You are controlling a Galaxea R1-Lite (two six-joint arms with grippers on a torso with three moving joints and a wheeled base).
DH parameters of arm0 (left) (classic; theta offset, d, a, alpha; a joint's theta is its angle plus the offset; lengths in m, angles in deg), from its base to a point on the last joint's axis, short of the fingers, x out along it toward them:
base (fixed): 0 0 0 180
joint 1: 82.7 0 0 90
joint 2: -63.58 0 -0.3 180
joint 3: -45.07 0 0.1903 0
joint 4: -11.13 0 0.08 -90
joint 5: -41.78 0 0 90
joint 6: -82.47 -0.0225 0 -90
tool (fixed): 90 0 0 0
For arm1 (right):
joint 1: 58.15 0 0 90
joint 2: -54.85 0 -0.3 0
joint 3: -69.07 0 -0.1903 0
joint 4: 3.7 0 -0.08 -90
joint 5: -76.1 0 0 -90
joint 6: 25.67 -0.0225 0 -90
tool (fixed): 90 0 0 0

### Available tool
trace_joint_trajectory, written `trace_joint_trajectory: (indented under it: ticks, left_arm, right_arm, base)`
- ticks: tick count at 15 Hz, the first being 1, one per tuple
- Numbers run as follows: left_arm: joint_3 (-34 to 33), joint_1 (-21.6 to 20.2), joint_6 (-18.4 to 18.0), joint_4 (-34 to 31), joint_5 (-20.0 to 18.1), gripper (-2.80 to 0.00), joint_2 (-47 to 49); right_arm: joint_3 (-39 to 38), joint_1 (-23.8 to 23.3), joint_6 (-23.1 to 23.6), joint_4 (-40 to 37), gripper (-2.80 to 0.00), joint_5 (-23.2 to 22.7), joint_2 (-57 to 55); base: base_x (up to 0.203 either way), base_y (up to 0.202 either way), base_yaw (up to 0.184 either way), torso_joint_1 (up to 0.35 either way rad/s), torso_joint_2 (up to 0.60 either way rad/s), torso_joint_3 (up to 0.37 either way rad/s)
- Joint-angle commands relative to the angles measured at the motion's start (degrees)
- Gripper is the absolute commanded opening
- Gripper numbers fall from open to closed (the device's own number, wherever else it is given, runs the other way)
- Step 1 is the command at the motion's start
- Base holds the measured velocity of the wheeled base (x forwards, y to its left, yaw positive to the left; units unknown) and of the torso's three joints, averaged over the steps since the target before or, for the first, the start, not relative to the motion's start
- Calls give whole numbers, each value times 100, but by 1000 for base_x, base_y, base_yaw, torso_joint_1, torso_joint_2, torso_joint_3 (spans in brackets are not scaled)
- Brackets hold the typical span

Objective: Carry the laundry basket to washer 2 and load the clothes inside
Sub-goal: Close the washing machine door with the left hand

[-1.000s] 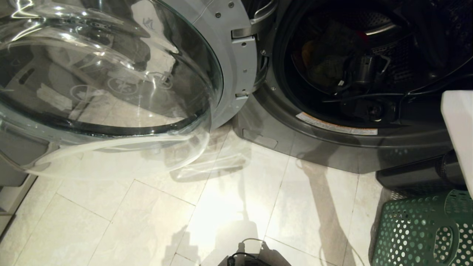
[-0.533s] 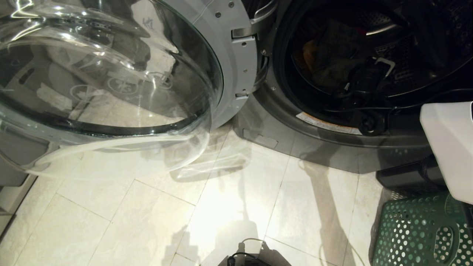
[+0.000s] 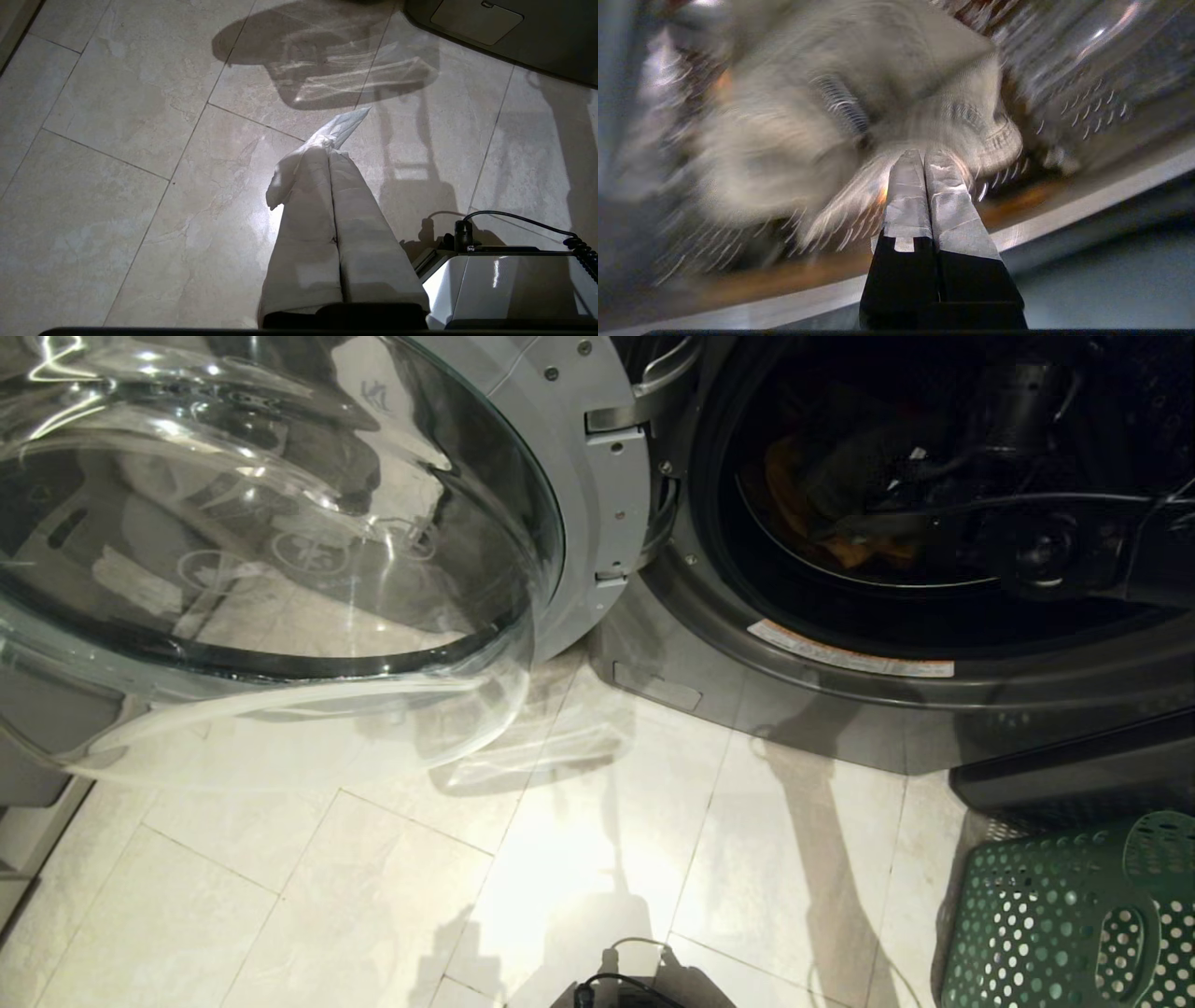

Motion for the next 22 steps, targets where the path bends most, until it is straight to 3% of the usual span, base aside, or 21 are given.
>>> trace_joint_trajectory:
  ticks: [1, 6, 9, 13, 15, 17, 18, 22]
  left_arm:
    - [6, -2, 0, 0, 1, -280, 9]
    - [-2, -2, 0, 0, 1, -280, 9]
    - [-2, -2, 1, 0, 1, -280, 9]
    - [6, -2, 0, 0, 1, -280, 9]
    - [-2, -2, 0, 0, 1, -280, 9]
    - [1, -2, 0, 0, 1, -280, 9]
    - [-2, -2, -9, 0, 1, -280, 9]
    - [-2, -2, -18, 9, -8, -280, 9]
  right_arm:
    - [-553, 269, -336, -558, -280, -14, 655]
    - [-1800, 477, -666, -507, -280, -154, 1172]
    - [-2604, 797, -620, -632, -280, -704, 2080]
    - [-4137, 1852, -525, -2125, -280, -1492, 3879]
    - [-5125, 1953, -505, -2430, -280, -1604, 4579]
    - [-6040, 1551, -379, -2563, -280, -1647, 5280]
    - [-6324, 1106, -199, -2587, -280, -1651, 5523]
    - [-7320, -1191, 293, -2623, -280, -1459, 6297]
  base:
    - [0, 0, 0, 0, 0, 0]
    - [0, 0, 0, 0, 0, 0]
    - [0, 0, 0, 0, 0, 0]
    - [0, 0, 0, 0, 0, 0]
    - [0, 0, 0, 0, 0, 0]
    - [0, 0, 0, 0, 0, 0]
    - [0, 0, 0, 0, 0, 0]
    - [0, 0, 0, 0, 0, 0]
